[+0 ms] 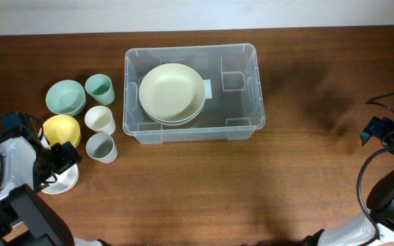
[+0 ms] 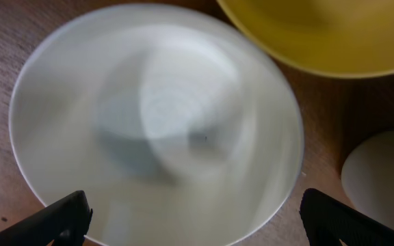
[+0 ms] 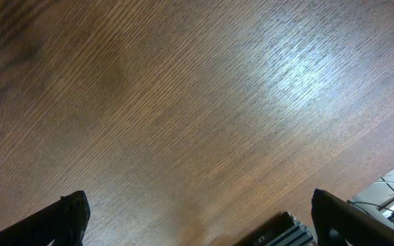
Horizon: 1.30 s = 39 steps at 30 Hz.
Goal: Pack container
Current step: 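Close the left gripper on the white bowl's rim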
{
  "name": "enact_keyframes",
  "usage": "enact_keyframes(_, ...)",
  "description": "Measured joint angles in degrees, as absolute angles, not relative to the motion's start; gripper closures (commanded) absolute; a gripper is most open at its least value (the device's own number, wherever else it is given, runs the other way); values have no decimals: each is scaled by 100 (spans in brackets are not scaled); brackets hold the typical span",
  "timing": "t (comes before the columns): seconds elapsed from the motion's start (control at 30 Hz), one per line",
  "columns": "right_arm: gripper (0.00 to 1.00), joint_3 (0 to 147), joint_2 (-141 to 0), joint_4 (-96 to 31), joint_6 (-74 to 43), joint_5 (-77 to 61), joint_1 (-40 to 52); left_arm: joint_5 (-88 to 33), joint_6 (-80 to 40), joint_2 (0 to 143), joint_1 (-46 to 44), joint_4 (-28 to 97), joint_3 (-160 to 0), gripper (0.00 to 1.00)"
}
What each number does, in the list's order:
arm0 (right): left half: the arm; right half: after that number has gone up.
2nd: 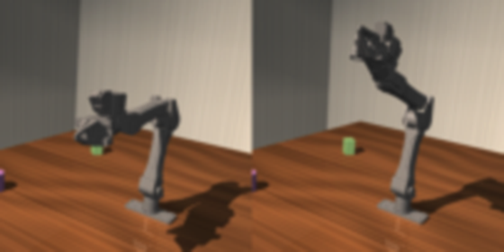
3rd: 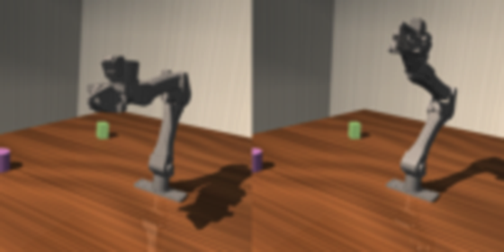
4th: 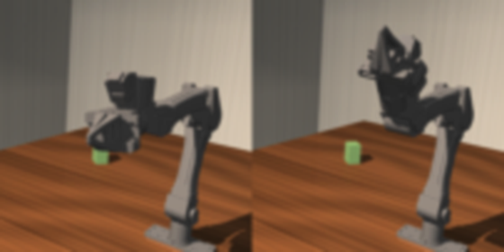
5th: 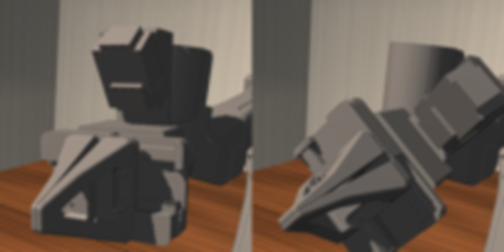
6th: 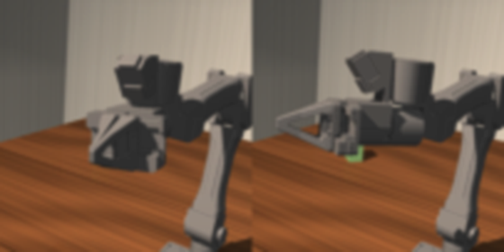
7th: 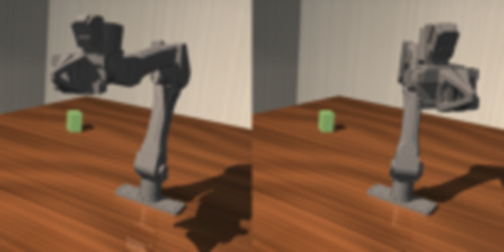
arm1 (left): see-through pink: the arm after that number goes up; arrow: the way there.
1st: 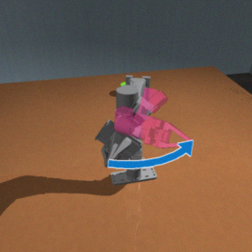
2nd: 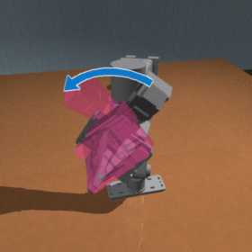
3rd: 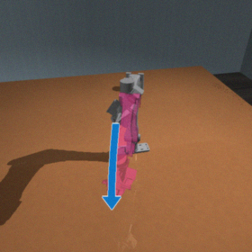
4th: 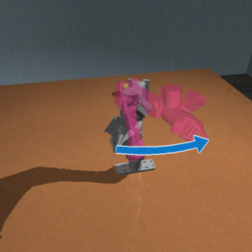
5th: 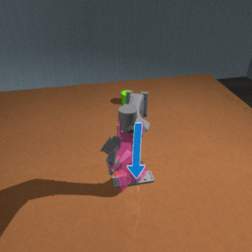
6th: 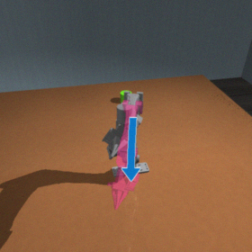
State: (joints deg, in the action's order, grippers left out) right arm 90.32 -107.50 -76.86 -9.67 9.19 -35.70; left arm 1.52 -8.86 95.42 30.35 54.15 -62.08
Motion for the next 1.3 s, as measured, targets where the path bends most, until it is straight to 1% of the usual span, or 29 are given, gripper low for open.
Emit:
enact_keyframes(0.13,1,9032,-10753,-7686,-965,919,-3570,152,-886,9544,3035,5470,-6322,0)
enact_keyframes(0.27,1,9032,-10753,-7686,-967,917,-3570,209,-886,9548,3035,5826,-6879,0)
enact_keyframes(0.43,1,9032,-10753,-7686,-967,919,-3570,694,-976,9546,3037,6497,-7725,0)
enact_keyframes(0.53,1,9032,-10753,-7686,-967,919,-3570,1024,-1083,9546,3109,6842,-7832,0)
enact_keyframes(0.63,1,9032,-10750,-7686,-967,919,-3570,1098,-1144,9548,3310,7002,-7830,0)
enact_keyframes(0.87,1,9032,-10753,-7686,-967,919,-3570,1002,-1153,9548,3758,6899,-7631,0)
enact_keyframes(1.3,1,9032,-10750,-7684,-969,917,-3570,523,-1039,9548,3769,6029,-6685,0)
